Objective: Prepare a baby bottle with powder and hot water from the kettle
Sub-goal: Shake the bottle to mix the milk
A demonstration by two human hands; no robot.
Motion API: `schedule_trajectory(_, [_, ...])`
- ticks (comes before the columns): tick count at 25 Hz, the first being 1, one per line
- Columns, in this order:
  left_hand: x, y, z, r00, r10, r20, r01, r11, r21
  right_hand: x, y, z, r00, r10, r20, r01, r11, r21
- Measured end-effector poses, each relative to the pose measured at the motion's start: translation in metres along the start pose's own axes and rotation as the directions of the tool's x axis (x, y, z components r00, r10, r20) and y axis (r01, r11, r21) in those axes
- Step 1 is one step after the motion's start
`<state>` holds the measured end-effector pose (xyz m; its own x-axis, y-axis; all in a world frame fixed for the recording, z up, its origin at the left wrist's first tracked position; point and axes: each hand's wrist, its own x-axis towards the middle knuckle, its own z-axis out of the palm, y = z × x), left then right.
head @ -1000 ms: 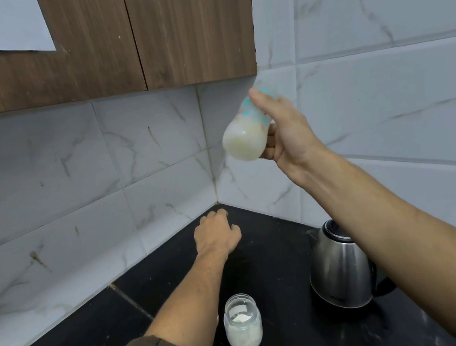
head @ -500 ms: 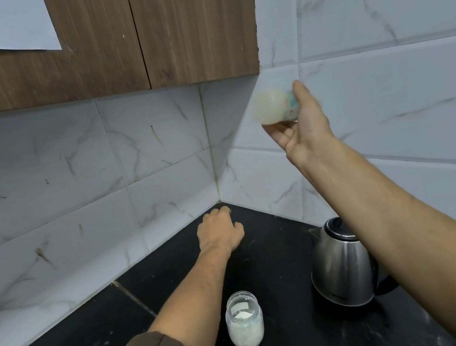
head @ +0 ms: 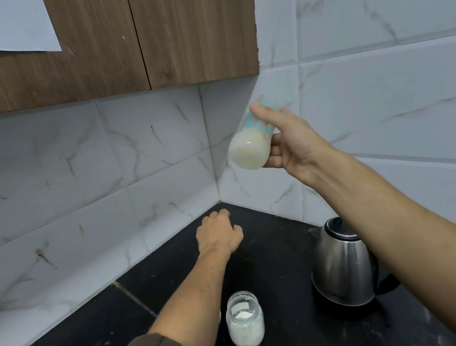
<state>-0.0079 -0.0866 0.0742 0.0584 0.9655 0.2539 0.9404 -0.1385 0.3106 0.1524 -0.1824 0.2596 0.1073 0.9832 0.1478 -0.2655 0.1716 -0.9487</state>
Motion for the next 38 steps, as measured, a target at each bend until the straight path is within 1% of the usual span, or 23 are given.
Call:
schedule_trajectory(1, [0.000,0.000,0.000,1.000,0.002,-0.001,-0.002,1.000,0.000,-0.002,0.000,0.001,0.999,0.045,0.016,-0.045,0.999,0.001])
schedule_trajectory(2, [0.000,0.000,0.000,1.000,0.005,-0.003,-0.005,1.000,0.004,0.000,0.001,0.000,0.994,0.113,-0.002,-0.112,0.988,0.104])
schedule_trajectory(4, [-0.002,-0.001,0.001,1.000,0.004,-0.002,-0.004,1.000,0.005,0.003,0.007,-0.005,0.968,0.247,-0.039,-0.215,0.901,0.376])
schedule_trajectory(5, [-0.003,-0.001,0.001,1.000,0.001,-0.001,-0.001,1.000,0.005,0.003,0.010,-0.006,0.952,0.306,-0.021,-0.275,0.882,0.382])
schedule_trajectory(7, [-0.002,-0.002,0.000,1.000,-0.003,0.002,0.003,1.000,0.011,0.002,0.019,-0.007,0.931,0.360,0.067,-0.366,0.917,0.157])
schedule_trajectory(9, [0.000,-0.003,-0.001,1.000,-0.004,0.001,0.004,1.000,0.005,-0.004,0.022,-0.007,0.930,0.334,0.153,-0.326,0.943,-0.071])
schedule_trajectory(10, [0.000,-0.003,0.000,1.000,-0.003,-0.001,0.003,1.000,0.005,-0.004,0.022,-0.005,0.937,0.315,0.151,-0.306,0.949,-0.081])
schedule_trajectory(13, [-0.003,-0.004,0.002,1.000,-0.008,0.005,0.007,1.000,0.012,0.002,0.022,-0.005,0.968,0.251,-0.026,-0.248,0.965,0.085])
schedule_trajectory(14, [-0.003,-0.004,0.003,1.000,-0.006,0.007,0.006,1.000,0.013,0.001,0.023,-0.005,0.975,0.220,-0.028,-0.218,0.975,0.046])
schedule_trajectory(17, [-0.001,-0.004,0.002,1.000,-0.004,0.005,0.004,1.000,0.010,-0.010,0.025,-0.001,0.980,0.104,0.171,-0.058,0.966,-0.252])
schedule_trajectory(18, [0.000,-0.004,0.002,1.000,-0.007,0.001,0.007,1.000,0.006,-0.013,0.025,-0.001,0.977,0.047,0.209,0.015,0.959,-0.284])
schedule_trajectory(19, [0.000,-0.005,0.002,1.000,-0.011,0.001,0.011,1.000,0.002,-0.012,0.024,0.000,0.984,-0.020,0.179,0.067,0.963,-0.260])
schedule_trajectory(22, [-0.002,-0.006,0.002,1.000,-0.013,0.002,0.013,1.000,0.008,-0.005,0.020,-0.001,0.974,-0.169,-0.153,0.176,0.984,0.033])
schedule_trajectory(23, [-0.002,-0.007,0.002,1.000,-0.013,0.003,0.013,1.000,0.008,-0.003,0.020,-0.002,0.956,-0.207,-0.206,0.223,0.973,0.062])
schedule_trajectory(24, [-0.002,-0.007,0.001,1.000,-0.015,0.005,0.015,1.000,0.008,-0.004,0.021,-0.002,0.950,-0.245,-0.193,0.254,0.967,0.019])
schedule_trajectory(27, [-0.001,-0.007,0.000,1.000,-0.016,0.005,0.016,1.000,0.005,-0.015,0.026,0.003,0.946,-0.323,0.023,0.321,0.924,-0.210])
schedule_trajectory(28, [-0.002,-0.006,-0.001,1.000,-0.013,0.005,0.013,1.000,0.008,-0.015,0.025,0.003,0.940,-0.342,0.005,0.335,0.919,-0.205])
schedule_trajectory(31, [-0.004,-0.005,-0.003,1.000,-0.008,0.001,0.008,1.000,0.012,-0.010,0.011,0.001,0.908,-0.308,-0.283,0.341,0.937,0.073])
schedule_trajectory(32, [-0.005,-0.006,-0.003,1.000,-0.013,0.000,0.013,1.000,0.011,-0.009,0.009,0.001,0.900,-0.302,-0.316,0.347,0.933,0.096])
schedule_trajectory(33, [-0.006,-0.007,-0.003,1.000,-0.016,0.000,0.016,1.000,0.014,-0.009,0.009,0.001,0.905,-0.318,-0.283,0.347,0.936,0.060])
schedule_trajectory(36, [-0.005,-0.003,-0.002,1.000,-0.004,0.003,0.004,1.000,0.013,-0.020,0.019,0.007,0.925,-0.380,-0.012,0.372,0.911,-0.178])
schedule_trajectory(37, [-0.005,-0.002,-0.002,1.000,0.002,0.003,-0.002,1.000,0.011,-0.020,0.020,0.009,0.919,-0.393,-0.008,0.386,0.906,-0.176])
schedule_trajectory(38, [-0.005,0.000,-0.003,1.000,0.008,0.000,-0.008,1.000,0.009,-0.016,0.016,0.010,0.921,-0.380,-0.092,0.372,0.924,-0.092])
